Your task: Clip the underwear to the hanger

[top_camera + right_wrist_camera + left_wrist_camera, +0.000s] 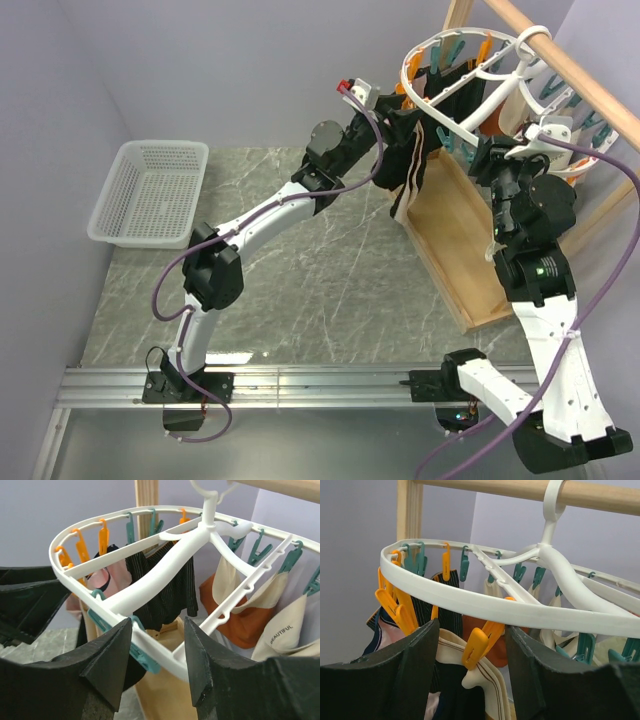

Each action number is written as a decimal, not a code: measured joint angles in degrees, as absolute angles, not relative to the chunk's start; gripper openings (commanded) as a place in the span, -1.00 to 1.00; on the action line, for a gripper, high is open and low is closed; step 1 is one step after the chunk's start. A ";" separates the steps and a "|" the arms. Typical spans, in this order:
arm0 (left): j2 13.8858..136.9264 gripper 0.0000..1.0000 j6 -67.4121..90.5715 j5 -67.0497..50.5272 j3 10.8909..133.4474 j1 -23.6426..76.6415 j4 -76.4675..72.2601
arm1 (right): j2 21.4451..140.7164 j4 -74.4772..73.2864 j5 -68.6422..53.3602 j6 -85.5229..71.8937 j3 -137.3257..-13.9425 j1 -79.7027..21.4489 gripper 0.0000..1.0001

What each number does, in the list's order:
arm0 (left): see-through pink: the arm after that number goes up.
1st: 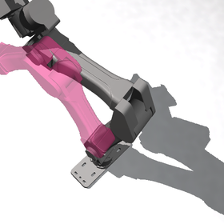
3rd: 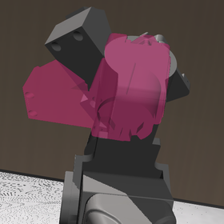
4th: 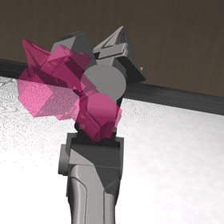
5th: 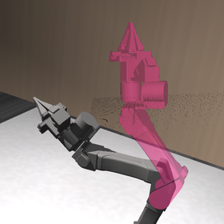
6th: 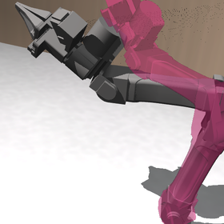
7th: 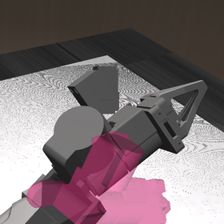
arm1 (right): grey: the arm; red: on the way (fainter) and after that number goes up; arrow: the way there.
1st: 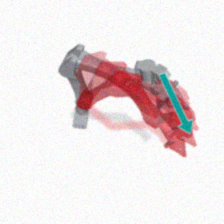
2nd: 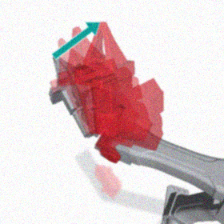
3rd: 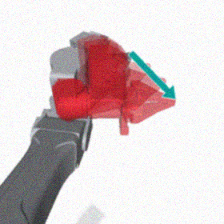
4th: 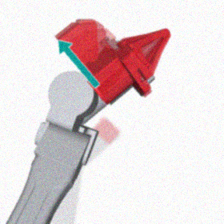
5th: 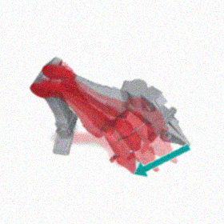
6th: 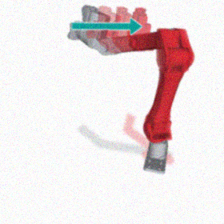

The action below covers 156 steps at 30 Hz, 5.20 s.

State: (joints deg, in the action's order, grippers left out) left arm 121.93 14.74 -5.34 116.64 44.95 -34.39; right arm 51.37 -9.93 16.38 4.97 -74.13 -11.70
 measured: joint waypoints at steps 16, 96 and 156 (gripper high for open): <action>121.38 0.27 15.88 -7.90 113.54 44.56 -34.98 | 56.34 -9.87 7.99 1.93 -76.75 -5.65 -0.18; 143.41 -0.58 26.41 -14.90 128.81 56.62 -56.99 | 59.86 -13.52 -1.13 -3.44 -80.71 -3.31 -0.22; 134.82 -0.99 17.41 -16.34 116.20 55.70 -59.09 | 52.10 -16.32 12.84 -11.22 -73.03 -11.88 0.09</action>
State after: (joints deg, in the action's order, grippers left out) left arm 134.82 17.41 -16.34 116.20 55.70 -59.09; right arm 52.10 -16.32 12.84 -11.22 -73.03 -11.88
